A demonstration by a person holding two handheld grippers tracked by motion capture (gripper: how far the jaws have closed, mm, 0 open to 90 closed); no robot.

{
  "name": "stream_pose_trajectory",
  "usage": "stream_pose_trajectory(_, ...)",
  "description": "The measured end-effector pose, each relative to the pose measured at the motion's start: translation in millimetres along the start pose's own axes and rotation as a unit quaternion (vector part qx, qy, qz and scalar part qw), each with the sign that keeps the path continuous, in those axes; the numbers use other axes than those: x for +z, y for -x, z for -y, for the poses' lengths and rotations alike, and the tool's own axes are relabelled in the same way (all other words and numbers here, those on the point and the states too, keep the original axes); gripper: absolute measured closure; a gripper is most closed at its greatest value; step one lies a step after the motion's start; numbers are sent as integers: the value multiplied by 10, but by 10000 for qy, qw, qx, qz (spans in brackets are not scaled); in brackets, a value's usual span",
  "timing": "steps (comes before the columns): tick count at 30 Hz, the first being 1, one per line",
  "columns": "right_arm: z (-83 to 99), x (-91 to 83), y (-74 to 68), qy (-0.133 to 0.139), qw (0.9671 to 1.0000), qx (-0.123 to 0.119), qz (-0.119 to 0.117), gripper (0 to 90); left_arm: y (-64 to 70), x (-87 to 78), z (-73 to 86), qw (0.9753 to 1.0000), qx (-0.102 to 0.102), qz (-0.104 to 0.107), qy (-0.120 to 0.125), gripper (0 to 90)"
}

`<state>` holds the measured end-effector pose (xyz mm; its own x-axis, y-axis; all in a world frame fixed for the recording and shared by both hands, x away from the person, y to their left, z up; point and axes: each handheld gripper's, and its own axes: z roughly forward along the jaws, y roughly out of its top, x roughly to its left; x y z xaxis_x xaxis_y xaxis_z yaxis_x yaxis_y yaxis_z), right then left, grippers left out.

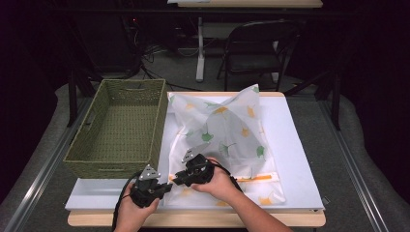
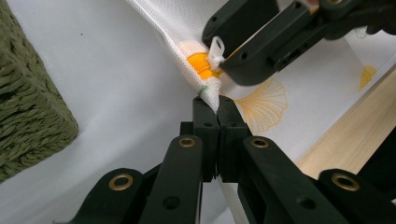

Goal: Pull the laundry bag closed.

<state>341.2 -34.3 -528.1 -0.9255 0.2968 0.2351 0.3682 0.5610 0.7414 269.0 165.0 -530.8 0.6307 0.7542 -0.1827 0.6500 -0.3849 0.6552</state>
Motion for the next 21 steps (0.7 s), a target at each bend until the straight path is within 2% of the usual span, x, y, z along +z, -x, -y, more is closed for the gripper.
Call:
stream_pose_trajectory(1, 0, -15, -11, 5, 10000, 93, 1, 766, -1, 1, 0, 10000, -12, 5, -2, 886)
stream_pose_trajectory(6, -6, -71, -20, 107, 9999, -29, 28, 862, -6, 6, 0, 10000, 0, 3, -16, 886)
stream_pose_trajectory(10, -12, -104, -51, 121, 9998, -157, 42, 878, -23, 0, -1, 10000, -37, 3, 15, 886)
stream_pose_trajectory(13, -4, -124, -106, 96, 9995, -268, 137, 885, -25, 2, -2, 10000, -73, -11, 38, 886)
stream_pose_trajectory(17, -22, -133, -184, 57, 9965, -716, 421, 888, -23, 22, -7, 10000, -75, 45, -11, 886)
stream_pose_trajectory(21, -51, -150, -206, 87, 9966, -703, 428, 890, -3, 28, -16, 10000, -46, 42, 10, 885)
